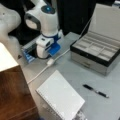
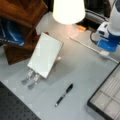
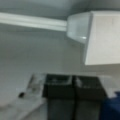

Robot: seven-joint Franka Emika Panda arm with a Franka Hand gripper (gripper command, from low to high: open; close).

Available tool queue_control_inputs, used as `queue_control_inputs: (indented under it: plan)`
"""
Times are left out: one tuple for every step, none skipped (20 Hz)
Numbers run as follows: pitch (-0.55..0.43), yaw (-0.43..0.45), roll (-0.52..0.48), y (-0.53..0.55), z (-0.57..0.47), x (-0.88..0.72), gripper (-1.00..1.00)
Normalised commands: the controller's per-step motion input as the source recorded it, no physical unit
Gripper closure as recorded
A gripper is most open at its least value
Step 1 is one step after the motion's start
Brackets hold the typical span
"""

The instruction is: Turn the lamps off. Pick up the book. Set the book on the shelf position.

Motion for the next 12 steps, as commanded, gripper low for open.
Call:
queue_control_inputs:
  plan:
    - [-0.421, 0.056, 0.121, -0.27, -0.41, -0.56, 1.00]
    - [-0.426, 0.059, 0.123, -0.27, -0.42, -0.57, 1.00]
    - [-0.431, 0.058, 0.123, -0.27, -0.43, -0.59, 1.00]
    - [-0.440, 0.056, 0.121, -0.27, -0.44, -0.60, 1.00]
    - [-0.450, 0.056, 0.123, -0.27, -0.47, -0.61, 1.00]
    - [-0.460, 0.058, 0.125, -0.28, -0.48, -0.62, 1.00]
    - [-0.464, 0.067, 0.128, -0.29, -0.48, -0.62, 1.00]
    - [-0.465, 0.096, 0.135, -0.30, -0.49, -0.62, 1.00]
    - [-0.469, 0.130, 0.126, -0.31, -0.49, -0.63, 1.00]
    - [-0.471, 0.143, 0.130, -0.33, -0.49, -0.64, 1.00]
    - [-0.472, 0.143, 0.130, -0.35, -0.48, -0.65, 1.00]
    - [-0.472, 0.135, 0.129, -0.36, -0.46, -0.65, 1.00]
